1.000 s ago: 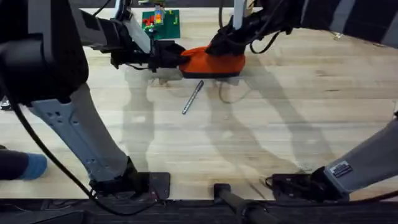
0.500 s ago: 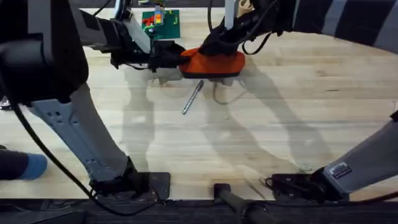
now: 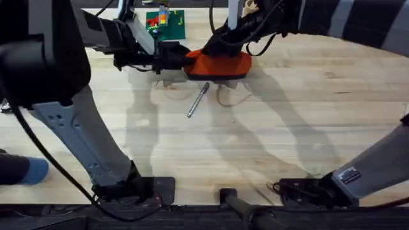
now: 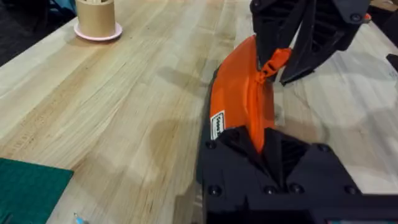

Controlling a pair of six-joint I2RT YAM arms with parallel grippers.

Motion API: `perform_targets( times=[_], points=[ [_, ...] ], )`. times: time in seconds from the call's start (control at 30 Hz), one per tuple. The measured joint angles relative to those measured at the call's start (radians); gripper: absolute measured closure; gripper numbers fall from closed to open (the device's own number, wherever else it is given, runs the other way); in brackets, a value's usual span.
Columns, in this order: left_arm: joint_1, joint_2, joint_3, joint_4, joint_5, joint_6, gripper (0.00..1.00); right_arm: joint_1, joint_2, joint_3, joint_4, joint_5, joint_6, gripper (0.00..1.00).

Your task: Unzip the bag, pick up the pens from the table one at a time and place them inside, then zip the bag closed.

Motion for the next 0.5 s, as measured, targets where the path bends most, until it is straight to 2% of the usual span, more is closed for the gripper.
perform_targets(
  times=[0.5],
  points=[
    [0.007, 0.000, 0.000, 0.002, -0.002, 0.000, 0.959, 0.023, 0.044, 0.000, 0.094, -0.011, 0.048, 0.970]
  ],
)
